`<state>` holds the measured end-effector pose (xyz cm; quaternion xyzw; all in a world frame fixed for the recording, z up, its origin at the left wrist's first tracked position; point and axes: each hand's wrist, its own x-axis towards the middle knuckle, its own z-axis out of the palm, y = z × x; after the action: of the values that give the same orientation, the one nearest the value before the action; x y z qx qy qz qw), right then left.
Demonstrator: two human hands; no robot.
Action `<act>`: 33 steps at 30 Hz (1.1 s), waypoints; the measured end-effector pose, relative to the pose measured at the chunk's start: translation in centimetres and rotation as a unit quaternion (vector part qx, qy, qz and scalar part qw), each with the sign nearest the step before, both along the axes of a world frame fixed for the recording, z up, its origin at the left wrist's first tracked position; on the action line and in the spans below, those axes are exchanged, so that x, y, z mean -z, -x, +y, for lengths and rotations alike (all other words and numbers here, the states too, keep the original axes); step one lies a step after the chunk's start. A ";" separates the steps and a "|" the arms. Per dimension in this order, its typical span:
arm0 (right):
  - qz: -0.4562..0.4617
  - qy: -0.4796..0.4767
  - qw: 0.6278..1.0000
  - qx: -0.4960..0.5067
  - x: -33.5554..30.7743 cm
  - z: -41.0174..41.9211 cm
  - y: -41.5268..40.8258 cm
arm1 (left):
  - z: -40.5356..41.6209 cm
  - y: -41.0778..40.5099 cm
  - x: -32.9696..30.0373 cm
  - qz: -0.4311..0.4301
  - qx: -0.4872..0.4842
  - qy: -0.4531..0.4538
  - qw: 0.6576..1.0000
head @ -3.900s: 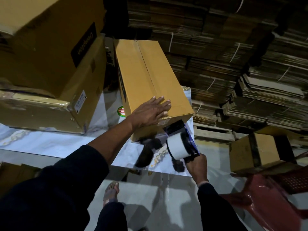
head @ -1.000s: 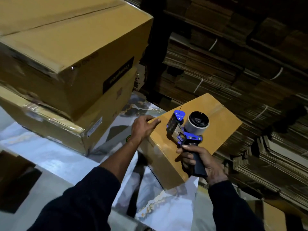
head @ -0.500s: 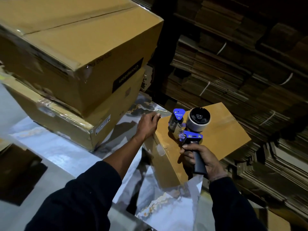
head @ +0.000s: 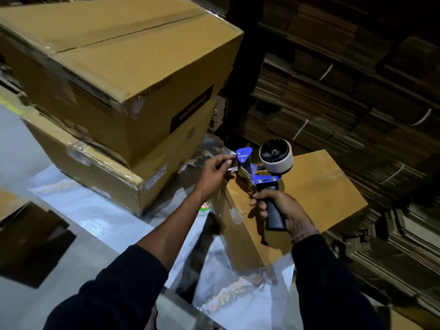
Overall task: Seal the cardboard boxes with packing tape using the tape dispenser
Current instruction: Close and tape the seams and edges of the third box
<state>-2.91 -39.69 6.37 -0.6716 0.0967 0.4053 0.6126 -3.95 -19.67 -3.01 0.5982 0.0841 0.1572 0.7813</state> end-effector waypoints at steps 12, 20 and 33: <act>-0.076 0.028 0.997 -0.012 -1.1 0.9 -0.5 | 1.4 -2.5 -1.0 0.043 0.035 0.130 0.990; -0.123 0.095 0.987 -0.033 -0.8 1.6 0.1 | 1.8 -2.5 -1.9 0.110 0.002 0.100 0.989; -0.191 0.191 0.962 -0.031 0.5 2.2 1.8 | 2.5 -1.2 -0.8 0.212 -0.028 0.133 0.968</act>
<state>-4.68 -37.49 5.92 -0.8438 0.0328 0.2618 0.4673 -2.72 -17.21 -2.17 0.5059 0.2845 0.0357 0.8136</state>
